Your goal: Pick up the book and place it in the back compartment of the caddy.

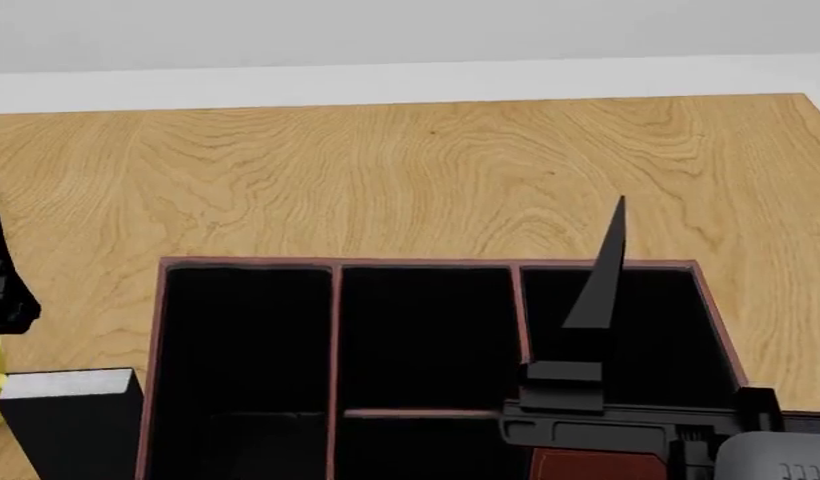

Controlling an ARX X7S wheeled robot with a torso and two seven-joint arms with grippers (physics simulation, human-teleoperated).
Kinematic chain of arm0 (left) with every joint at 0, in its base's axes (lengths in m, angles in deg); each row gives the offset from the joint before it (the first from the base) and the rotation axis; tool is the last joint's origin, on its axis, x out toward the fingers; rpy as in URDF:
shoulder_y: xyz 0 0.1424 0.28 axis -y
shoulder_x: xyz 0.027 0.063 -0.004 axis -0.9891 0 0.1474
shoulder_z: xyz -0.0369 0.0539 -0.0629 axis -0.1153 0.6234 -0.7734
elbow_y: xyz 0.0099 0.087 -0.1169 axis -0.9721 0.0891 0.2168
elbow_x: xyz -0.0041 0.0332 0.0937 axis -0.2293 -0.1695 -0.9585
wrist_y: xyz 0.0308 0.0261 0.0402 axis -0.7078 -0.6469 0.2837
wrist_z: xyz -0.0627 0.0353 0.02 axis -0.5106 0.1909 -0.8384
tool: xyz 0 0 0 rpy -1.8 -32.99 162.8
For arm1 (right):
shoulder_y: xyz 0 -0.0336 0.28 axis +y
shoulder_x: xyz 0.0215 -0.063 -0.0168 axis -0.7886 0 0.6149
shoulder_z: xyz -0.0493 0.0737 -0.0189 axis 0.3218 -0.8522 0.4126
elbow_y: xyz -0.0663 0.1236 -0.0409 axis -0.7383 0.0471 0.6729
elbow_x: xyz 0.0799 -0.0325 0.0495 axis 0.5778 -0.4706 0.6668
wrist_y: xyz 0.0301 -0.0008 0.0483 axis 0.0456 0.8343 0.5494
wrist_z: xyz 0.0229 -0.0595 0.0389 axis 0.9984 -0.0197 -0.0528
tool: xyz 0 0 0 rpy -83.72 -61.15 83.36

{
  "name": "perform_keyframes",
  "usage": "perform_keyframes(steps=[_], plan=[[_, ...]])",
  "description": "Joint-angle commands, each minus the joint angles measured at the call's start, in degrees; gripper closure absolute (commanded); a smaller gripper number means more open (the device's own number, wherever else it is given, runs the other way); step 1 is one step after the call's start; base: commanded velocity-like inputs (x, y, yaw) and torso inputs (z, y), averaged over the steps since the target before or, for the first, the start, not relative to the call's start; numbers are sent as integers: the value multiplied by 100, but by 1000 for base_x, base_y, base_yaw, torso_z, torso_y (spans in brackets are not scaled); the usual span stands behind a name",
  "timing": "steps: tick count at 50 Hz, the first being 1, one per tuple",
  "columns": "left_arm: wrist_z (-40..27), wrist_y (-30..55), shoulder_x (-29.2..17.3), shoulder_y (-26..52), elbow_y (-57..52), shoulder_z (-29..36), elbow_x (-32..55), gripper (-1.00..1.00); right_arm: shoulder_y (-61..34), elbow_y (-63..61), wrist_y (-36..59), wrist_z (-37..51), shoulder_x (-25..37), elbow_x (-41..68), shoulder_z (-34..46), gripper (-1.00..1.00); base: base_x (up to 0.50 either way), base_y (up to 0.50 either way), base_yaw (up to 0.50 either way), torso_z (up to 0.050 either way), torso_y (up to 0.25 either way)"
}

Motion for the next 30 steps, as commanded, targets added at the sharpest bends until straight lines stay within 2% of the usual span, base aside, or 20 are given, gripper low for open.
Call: perform_keyframes(steps=[1,4,6,9,12,17,19,24,30], plan=[[646,684,-772,1354,650,-136,358,-100,-35,39,-109,94,93,64,131,-100,0,0,0,0,0],[800,987,-921,1842,1072,-61,429,-100,-56,63,-109,108,104,69,171,-100,0,0,0,0,0],[996,1605,-1107,2278,1370,100,594,-100,-65,63,-110,120,114,79,186,-100,0,0,0,0,0],[1490,1409,-1327,2650,1839,392,540,-100,-46,119,-174,115,124,64,202,-100,0,0,0,0,0],[1743,1518,-1482,3121,2369,846,319,-100,-59,138,-185,136,130,39,230,-100,3,0,0,0,0],[2623,1765,-1727,3814,2964,1771,157,-100,-71,171,-267,182,139,-23,225,-100,0,0,0,0,0],[3044,1553,-1895,3984,3114,2271,-69,-100,-127,265,-254,176,133,-125,329,-100,0,0,0,0,0],[3793,1990,-2003,4522,3545,2986,-184,-100,-93,471,-347,149,138,-262,406,-100,0,0,0,0,0],[4441,1980,-2020,4890,4070,3779,-501,-100,-231,688,-374,78,122,-415,579,-100,0,0,0,0,0]])
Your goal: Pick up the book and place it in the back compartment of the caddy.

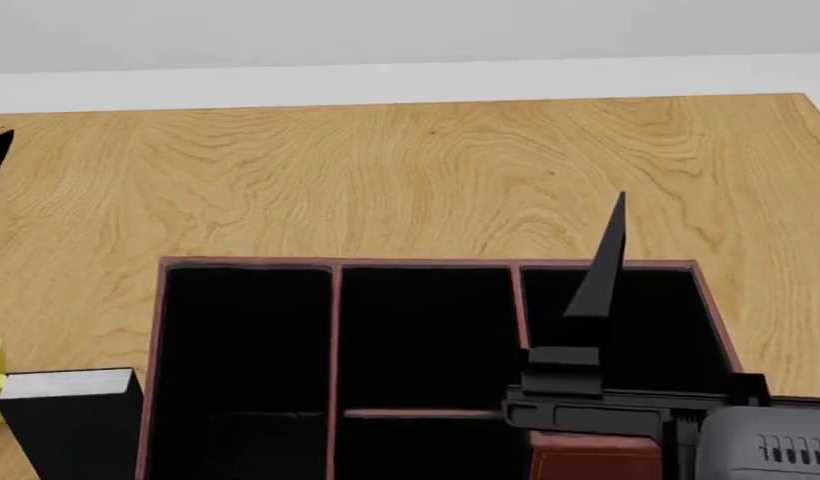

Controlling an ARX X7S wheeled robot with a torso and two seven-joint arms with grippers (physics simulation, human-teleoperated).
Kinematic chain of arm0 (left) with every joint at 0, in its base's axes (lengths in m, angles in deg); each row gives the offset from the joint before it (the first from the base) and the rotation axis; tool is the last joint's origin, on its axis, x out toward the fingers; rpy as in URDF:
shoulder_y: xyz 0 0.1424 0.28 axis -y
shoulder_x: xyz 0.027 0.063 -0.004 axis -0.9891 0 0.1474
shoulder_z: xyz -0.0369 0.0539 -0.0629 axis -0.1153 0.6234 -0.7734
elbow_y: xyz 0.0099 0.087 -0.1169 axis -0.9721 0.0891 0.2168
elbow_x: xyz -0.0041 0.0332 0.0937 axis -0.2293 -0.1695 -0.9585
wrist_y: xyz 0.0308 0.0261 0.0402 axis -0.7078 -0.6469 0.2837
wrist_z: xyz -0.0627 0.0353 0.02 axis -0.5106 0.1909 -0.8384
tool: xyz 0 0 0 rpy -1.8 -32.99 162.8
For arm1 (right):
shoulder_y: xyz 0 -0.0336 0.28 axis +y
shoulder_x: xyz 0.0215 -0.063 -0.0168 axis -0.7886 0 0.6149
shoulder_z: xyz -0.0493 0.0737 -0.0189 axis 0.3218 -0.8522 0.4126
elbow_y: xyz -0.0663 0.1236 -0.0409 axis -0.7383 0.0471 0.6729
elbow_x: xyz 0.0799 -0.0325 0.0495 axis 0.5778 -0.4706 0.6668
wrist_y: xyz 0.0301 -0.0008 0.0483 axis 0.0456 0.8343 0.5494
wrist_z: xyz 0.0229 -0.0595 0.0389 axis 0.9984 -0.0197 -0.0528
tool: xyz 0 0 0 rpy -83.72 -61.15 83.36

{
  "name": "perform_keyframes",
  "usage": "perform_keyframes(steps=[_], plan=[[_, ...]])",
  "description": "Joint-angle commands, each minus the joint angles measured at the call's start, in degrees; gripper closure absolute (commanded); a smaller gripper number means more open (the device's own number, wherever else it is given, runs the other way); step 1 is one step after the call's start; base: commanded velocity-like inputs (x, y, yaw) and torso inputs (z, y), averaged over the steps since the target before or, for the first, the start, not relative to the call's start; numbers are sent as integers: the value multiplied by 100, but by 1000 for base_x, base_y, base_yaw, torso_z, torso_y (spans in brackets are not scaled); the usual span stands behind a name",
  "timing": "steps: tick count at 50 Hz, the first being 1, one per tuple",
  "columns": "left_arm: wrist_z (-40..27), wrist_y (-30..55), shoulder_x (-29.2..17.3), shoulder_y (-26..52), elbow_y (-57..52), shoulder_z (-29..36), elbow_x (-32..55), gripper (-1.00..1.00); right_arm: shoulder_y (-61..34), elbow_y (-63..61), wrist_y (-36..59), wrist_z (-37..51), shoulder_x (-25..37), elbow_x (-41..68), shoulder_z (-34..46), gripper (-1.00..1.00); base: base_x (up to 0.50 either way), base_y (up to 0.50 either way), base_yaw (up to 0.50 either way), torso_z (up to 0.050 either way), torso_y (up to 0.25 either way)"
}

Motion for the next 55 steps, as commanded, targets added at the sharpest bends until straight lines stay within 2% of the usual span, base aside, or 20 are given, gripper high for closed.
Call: perform_keyframes(steps=[1,7,13,24,32,40,48,52,55], plan=[[1509,286,-258,1052,1193,1624,-474,-100,-141,334,-112,-58,-2,-255,230,-100,0,0,0,0,0],[2163,669,-291,1207,1377,2225,-534,-100,-173,474,-186,-75,1,-324,235,-100,0,0,0,0,0],[2504,760,-319,1197,1579,2752,-709,-100,-377,476,-57,-79,-20,-310,293,-100,0,0,0,0,0],[2774,452,24,1102,2370,3158,-819,-100,-552,383,121,-14,14,-174,153,-100,0,0,0,0,0],[2881,437,104,1101,2462,3311,-861,-100,-631,358,215,13,12,-139,165,-100,0,0,0,0,0],[3125,364,275,1410,2656,3611,-1046,-100,-756,233,449,122,-4,16,88,-100,0,0,0,0,0],[3378,-503,803,1753,3962,3901,-1261,-100,-1111,176,820,209,-52,142,154,-100,0,0,0,0,0],[3536,-1143,1203,2035,4966,4089,-1423,-100,-1149,259,820,241,-82,106,170,-100,0,0,0,0,0],[3661,-1879,1668,2290,6126,4236,-1550,-100,-1231,400,799,222,-124,49,245,-100,0,0,0,0,0]])
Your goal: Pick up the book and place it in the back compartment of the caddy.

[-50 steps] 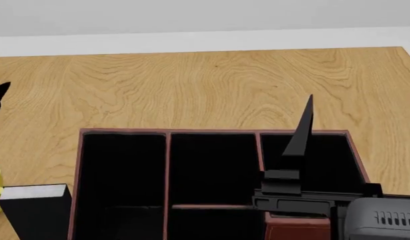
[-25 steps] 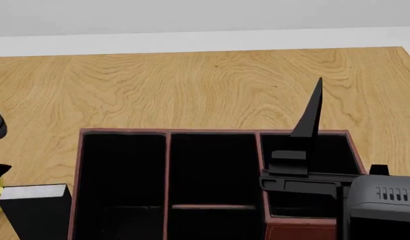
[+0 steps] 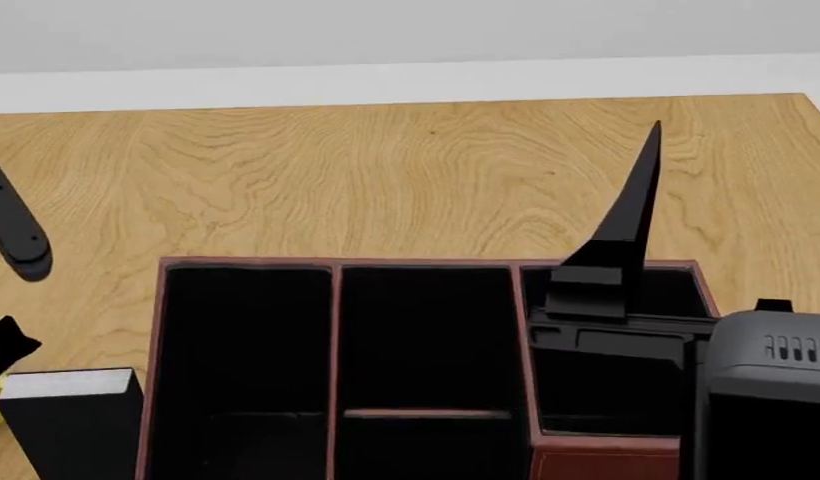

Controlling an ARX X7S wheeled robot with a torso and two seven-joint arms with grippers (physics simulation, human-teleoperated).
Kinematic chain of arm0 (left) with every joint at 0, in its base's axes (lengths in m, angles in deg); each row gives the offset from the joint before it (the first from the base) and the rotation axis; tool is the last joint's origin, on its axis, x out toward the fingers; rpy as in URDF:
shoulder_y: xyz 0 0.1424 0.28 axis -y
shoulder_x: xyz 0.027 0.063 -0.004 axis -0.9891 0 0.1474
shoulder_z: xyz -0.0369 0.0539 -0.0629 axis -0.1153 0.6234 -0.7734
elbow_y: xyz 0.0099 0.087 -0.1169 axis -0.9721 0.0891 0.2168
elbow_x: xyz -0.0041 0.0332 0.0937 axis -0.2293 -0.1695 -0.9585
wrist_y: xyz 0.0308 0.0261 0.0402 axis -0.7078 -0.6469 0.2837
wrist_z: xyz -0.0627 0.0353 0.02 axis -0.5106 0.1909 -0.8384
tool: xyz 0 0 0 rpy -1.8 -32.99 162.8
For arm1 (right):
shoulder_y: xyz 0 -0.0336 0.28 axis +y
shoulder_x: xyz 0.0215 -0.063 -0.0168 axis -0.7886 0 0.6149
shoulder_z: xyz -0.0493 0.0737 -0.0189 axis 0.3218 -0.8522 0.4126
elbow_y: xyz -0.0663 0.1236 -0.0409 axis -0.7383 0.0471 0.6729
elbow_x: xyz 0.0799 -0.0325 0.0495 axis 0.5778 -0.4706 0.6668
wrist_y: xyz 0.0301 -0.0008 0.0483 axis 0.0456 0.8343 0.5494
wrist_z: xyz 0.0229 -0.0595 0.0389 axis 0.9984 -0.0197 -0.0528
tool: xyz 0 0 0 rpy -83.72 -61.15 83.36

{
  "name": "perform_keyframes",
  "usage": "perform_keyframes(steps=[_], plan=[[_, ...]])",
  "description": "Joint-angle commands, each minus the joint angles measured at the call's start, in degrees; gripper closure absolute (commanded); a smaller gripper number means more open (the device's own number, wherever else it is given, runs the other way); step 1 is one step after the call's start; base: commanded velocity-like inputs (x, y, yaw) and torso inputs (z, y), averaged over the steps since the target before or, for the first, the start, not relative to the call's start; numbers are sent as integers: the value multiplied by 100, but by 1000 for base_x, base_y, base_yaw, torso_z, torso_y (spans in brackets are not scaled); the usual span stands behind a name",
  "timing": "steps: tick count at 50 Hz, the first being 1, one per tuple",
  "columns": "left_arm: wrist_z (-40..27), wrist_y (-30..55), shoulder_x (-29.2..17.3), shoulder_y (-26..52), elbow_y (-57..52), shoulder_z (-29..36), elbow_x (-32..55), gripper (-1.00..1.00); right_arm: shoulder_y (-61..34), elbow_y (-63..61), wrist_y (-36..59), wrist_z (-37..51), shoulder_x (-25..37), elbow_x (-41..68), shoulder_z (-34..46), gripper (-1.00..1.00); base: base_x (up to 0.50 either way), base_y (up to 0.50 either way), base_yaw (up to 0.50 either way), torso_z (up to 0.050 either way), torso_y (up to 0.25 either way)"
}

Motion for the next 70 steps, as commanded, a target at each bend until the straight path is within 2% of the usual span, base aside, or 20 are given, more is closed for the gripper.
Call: perform_keyframes(steps=[1,3,21,39,70], plan=[[406,-1718,1100,675,2734,495,-385,-100,-284,179,167,56,-91,-17,112,-100,0,0,0,0,0],[454,-2189,1414,806,3516,566,-447,-100,-328,269,163,50,-114,-61,165,-100,0,0,0,0,0],[996,-2175,1602,647,3538,1051,-642,-100,-693,176,653,195,-79,115,80,-100,0,0,0,0,0],[860,-2475,1656,511,3538,1064,-492,-100,-1223,151,1177,308,-260,282,263,-100,0,0,0,0,0],[711,-2796,1717,52,3540,1064,-511,-100,-1056,659,657,173,-168,-136,607,-100,0,0,0,0,0]])
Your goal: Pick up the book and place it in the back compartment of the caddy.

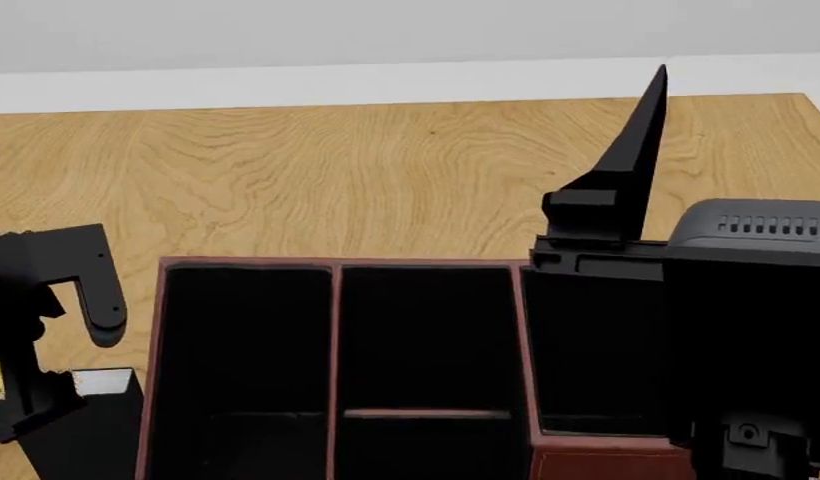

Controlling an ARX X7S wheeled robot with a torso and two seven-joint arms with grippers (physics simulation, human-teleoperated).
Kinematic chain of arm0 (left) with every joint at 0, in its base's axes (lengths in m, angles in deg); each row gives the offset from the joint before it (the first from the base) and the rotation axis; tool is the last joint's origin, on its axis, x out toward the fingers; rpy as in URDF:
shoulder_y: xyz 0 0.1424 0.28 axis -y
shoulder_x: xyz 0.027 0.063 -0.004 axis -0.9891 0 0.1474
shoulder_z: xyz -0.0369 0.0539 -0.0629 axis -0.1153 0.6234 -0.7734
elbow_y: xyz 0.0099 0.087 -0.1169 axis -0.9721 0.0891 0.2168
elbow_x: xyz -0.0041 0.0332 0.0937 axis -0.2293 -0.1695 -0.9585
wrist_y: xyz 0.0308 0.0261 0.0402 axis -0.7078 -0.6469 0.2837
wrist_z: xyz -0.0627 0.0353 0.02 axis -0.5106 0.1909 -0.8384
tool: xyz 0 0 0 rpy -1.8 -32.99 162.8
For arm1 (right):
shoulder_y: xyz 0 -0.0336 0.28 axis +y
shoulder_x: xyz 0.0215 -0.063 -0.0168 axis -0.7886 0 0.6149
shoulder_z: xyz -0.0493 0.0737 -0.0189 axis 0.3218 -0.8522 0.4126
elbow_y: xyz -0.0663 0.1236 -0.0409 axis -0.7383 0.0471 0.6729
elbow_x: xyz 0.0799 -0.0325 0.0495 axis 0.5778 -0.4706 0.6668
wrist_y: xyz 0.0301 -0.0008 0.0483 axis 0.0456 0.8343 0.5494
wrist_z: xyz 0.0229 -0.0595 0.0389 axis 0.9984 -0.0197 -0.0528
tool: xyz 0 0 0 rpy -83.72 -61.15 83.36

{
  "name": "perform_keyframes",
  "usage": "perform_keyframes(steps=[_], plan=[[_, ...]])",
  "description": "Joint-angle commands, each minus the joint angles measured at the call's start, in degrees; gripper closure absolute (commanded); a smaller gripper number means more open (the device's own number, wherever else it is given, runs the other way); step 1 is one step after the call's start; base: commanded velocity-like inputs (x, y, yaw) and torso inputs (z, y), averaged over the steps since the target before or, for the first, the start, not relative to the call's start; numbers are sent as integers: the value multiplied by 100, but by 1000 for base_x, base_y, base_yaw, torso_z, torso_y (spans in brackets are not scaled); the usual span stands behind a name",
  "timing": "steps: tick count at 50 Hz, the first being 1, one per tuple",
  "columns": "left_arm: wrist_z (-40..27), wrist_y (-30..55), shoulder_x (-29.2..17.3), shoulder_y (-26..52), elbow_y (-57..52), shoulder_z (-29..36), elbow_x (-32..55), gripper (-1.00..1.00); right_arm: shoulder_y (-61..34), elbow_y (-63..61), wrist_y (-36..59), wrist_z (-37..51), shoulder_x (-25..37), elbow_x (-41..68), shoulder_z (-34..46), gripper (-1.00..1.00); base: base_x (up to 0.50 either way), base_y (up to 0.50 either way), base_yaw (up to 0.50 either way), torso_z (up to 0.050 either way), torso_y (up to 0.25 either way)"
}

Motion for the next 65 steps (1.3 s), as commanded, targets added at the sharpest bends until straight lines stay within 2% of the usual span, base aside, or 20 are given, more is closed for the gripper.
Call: perform_keyframes(steps=[1,36,65], plan=[[-44,-146,13,-123,4,41,-4,-100,83,128,-163,-29,52,-122,79,-100,0,0,0,0,0],[-495,-440,-68,-631,5,27,-2,-100,-435,250,366,6,-184,-210,628,-100,0,0,0,0,0],[-726,-299,-202,-843,5,65,14,-100,-602,717,280,-151,-308,-372,1053,-100,0,0,0,0,0]])
